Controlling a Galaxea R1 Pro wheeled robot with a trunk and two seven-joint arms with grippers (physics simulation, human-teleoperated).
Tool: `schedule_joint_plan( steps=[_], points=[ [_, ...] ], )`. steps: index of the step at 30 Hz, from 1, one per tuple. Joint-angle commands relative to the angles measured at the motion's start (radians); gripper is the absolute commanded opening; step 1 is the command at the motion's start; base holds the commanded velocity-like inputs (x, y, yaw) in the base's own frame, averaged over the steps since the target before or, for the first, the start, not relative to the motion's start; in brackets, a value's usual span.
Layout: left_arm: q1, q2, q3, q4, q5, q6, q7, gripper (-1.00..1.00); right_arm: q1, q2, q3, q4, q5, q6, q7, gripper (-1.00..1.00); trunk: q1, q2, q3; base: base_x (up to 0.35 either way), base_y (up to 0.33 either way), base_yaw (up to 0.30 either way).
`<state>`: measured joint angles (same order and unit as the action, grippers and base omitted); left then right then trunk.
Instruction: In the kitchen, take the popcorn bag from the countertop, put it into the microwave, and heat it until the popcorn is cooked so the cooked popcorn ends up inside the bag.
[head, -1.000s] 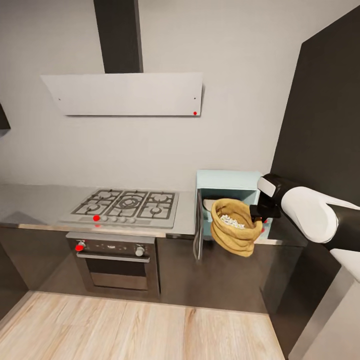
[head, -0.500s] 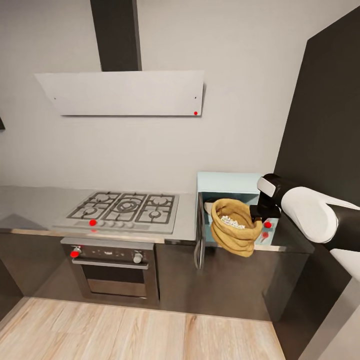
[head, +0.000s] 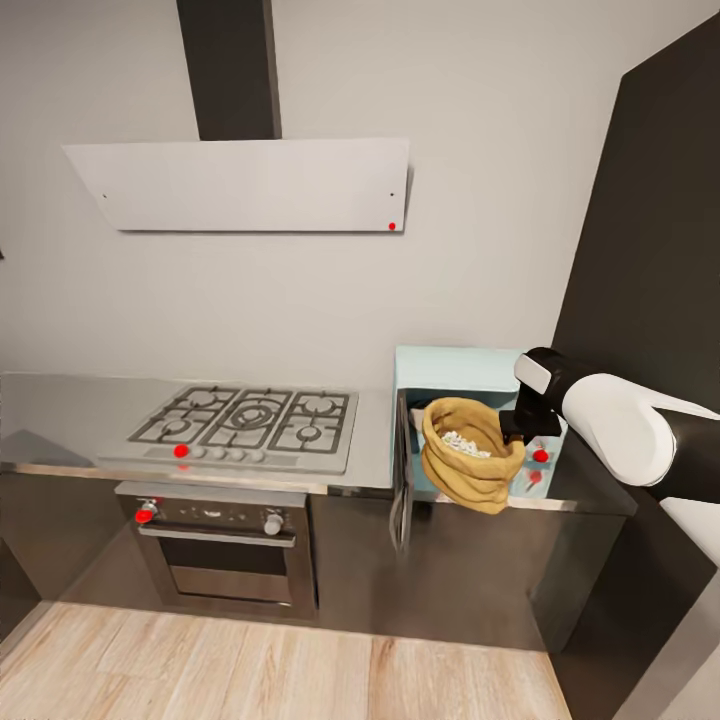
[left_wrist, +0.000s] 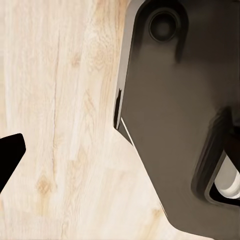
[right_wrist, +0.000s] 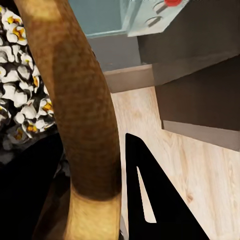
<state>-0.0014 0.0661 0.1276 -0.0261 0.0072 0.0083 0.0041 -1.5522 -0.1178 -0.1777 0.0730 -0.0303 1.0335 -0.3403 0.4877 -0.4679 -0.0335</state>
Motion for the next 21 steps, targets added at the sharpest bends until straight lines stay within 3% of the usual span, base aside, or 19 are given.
schedule_joint_plan(
  steps=[1,7,11,21],
  points=[
    [0.000,-0.006,0.011,-0.002,0.002,-0.003,0.000,1.00,0.004,-0.006,-0.013,-0.004,-0.005,-0.007,-0.010,-1.00,0.001,-0.002,-0.002,-0.152,0.000,0.000],
    [0.000,-0.040,0.013,-0.001,0.002,-0.002,0.002,1.00,0.038,-0.022,-0.010,-0.005,-0.005,-0.023,-0.012,-1.00,0.001,-0.002,-0.002,-0.032,0.000,0.000],
    [0.000,-0.062,0.014,-0.001,0.002,-0.003,0.002,1.00,0.061,-0.023,-0.011,-0.005,-0.005,-0.044,-0.015,-1.00,0.001,-0.002,-0.002,-0.221,0.000,0.000],
    [0.000,-0.065,0.014,-0.001,0.002,-0.003,0.002,1.00,0.118,-0.023,-0.053,-0.017,-0.007,-0.054,-0.045,-1.00,0.001,-0.002,-0.002,-0.049,0.000,0.000]
  ],
)
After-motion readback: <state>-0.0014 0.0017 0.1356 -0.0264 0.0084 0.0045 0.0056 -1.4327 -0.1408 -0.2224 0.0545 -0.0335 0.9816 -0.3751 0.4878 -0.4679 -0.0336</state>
